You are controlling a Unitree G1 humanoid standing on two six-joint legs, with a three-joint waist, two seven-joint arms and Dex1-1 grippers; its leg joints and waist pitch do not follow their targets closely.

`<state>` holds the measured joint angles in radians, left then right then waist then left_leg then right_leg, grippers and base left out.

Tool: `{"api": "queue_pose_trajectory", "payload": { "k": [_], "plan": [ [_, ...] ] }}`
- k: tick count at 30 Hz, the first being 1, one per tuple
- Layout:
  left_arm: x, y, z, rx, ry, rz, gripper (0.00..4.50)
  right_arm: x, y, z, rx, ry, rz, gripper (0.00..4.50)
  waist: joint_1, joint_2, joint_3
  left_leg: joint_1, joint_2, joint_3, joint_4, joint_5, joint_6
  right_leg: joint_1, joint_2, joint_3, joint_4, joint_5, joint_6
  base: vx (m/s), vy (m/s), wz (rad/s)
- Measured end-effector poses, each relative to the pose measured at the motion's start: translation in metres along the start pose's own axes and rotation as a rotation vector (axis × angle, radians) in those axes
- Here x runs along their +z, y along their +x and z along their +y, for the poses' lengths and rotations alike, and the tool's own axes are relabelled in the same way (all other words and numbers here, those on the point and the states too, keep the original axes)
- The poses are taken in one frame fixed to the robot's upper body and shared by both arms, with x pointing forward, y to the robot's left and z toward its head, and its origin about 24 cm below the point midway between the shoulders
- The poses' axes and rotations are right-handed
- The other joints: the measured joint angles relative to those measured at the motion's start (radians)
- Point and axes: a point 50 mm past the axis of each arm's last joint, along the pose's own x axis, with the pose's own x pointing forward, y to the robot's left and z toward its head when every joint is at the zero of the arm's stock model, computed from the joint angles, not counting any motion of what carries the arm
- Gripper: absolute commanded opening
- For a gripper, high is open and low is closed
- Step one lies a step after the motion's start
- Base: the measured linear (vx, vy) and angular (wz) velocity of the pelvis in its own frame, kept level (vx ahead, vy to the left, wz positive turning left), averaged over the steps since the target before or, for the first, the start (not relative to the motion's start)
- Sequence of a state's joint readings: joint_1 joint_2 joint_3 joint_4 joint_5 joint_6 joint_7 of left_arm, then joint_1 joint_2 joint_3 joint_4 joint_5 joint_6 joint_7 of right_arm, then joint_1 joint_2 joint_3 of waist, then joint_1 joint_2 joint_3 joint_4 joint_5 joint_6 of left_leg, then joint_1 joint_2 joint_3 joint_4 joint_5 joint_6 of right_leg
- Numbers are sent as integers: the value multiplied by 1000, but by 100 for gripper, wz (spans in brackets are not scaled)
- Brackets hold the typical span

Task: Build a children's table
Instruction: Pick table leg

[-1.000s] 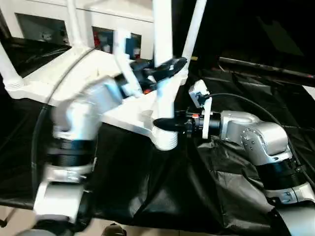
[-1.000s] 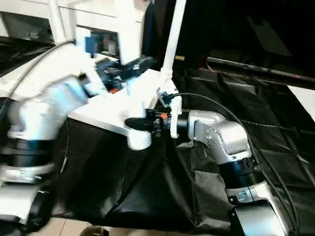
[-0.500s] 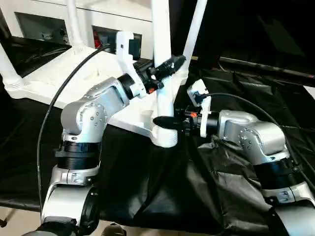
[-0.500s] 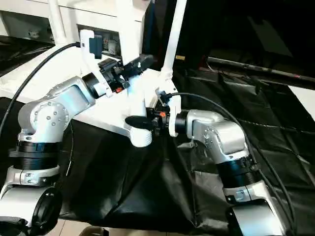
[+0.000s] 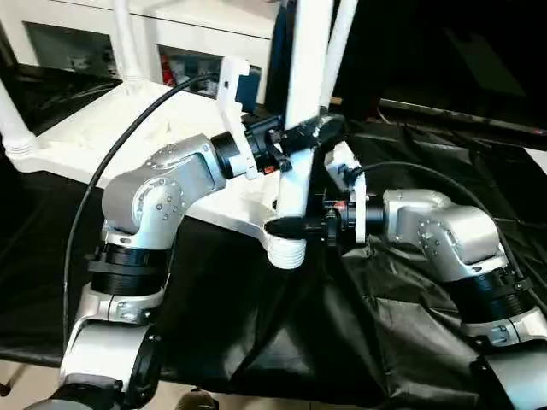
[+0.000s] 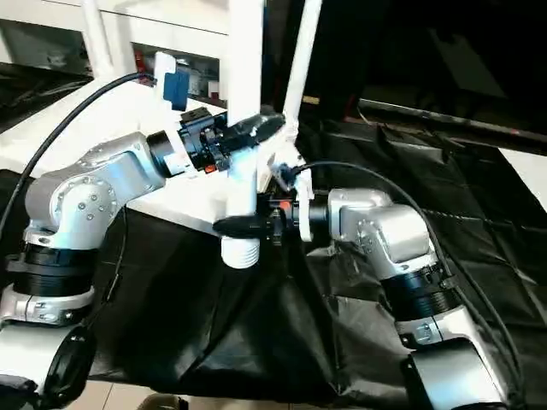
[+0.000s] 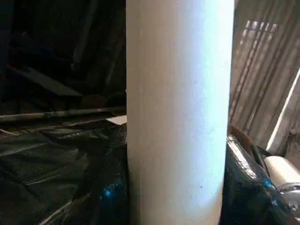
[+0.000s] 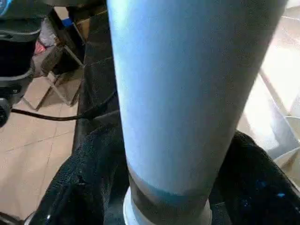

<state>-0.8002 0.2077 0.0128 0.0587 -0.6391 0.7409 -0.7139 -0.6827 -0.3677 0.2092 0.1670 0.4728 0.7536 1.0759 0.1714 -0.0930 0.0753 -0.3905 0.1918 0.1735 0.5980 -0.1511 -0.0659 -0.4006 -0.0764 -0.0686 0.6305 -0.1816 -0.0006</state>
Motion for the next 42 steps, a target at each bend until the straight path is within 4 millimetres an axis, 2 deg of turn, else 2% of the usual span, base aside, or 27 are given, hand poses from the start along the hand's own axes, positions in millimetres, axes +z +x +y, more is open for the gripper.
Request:
{"api": "queue_pose_trajectory", "payload": {
  "k": [2, 6, 7, 8, 13, 22, 23, 28, 29, 32, 36, 38, 41, 42],
  "plan": [
    [0, 0, 0, -1, 0, 0, 179, -1, 1, 0, 10, 6, 5, 305, 1, 0, 0, 0, 0, 0, 0, 0, 0, 0, 0, 0, 0, 0, 0, 0, 0, 0],
    [0, 0, 0, -8, -2, 0, 179, -3, 1, -1, 14, 20, 4, 258, 2, 0, 0, 0, 0, 0, 0, 0, 0, 0, 0, 0, 0, 0, 0, 0, 0, 0],
    [0, 0, 0, -10, -3, 0, 179, -3, 1, -1, 14, 24, 3, 258, 2, 0, 0, 0, 0, 0, 0, 0, 0, 0, 0, 0, 0, 0, 0, 0, 0, 0],
    [1, -1, 0, -9, -4, -5, 179, -3, 3, -2, 16, 35, 1, 233, 1, 0, 0, 0, 0, 0, 0, 0, 0, 0, 0, 0, 0, 0, 0, 0, 0, 0],
    [3, -3, 1, 2, -15, -21, 179, -2, 6, -2, 22, 48, -15, 199, 0, 0, 0, 0, 0, 0, 0, 0, 0, 0, 0, 0, 0, 1, -2, 0, 0, 0],
    [9, -5, 4, 32, -17, -43, 179, 1, 12, -3, 16, 71, -70, 193, 1, 0, 0, 0, 0, 0, 0, 0, 0, 0, 0, 0, 0, 2, -4, 0, 0, 0],
    [10, -5, 4, 33, -15, -41, 235, 1, 12, -3, 16, 72, -78, 193, 1, 0, 0, 0, 0, 0, 0, 0, 0, 0, 0, 0, 0, 2, -4, 0, 0, 0],
    [12, -4, 9, 60, -23, -107, 270, 3, 8, -6, -37, 92, -157, 192, 3, 1, 1, 0, 0, 0, 0, 0, 0, 0, 0, 0, 0, 2, -4, 0, 0, 0],
    [14, -5, 11, 70, -21, -140, 293, 3, 6, -8, -56, 94, -171, 191, 3, 1, 1, 0, 0, 0, 0, 0, 0, 0, 0, 0, 0, 2, -4, 0, 0, 0],
    [29, -10, 25, 144, -48, -350, 295, 4, 2, -12, -122, 105, -245, 191, 0, 1, 1, 0, 0, 0, 0, 0, 0, 0, 0, 0, 0, 4, -6, 0, 0, 0],
    [42, -22, 36, 183, -55, -465, 295, 8, -4, -16, -222, 118, -353, 191, -5, 6, 0, 1, 0, 0, 0, 0, 0, 0, 0, 0, 0, 4, -6, 0, 0, 0],
    [42, -28, 43, 222, -13, -421, 295, 9, -8, -21, -315, 99, -368, 191, -6, 9, 1, 1, 0, 0, 0, 0, 0, 0, 0, -1, 0, 4, -6, 0, 0, 0],
    [19, -39, 62, 301, 269, 18, 295, 5, -25, -36, -572, -4, -308, 190, -5, 31, -3, 0, -1, 0, 0, 0, 0, 1, 0, 1, -2, 0, 2, 0, 0, 0],
    [10, -44, 66, 304, 333, 120, 295, 2, -32, -38, -622, -16, -290, 190, -5, 34, -3, 1, -2, 0, -1, 0, 0, 1, 0, 2, -2, -1, 3, 0, 0, 0]
  ]
}}
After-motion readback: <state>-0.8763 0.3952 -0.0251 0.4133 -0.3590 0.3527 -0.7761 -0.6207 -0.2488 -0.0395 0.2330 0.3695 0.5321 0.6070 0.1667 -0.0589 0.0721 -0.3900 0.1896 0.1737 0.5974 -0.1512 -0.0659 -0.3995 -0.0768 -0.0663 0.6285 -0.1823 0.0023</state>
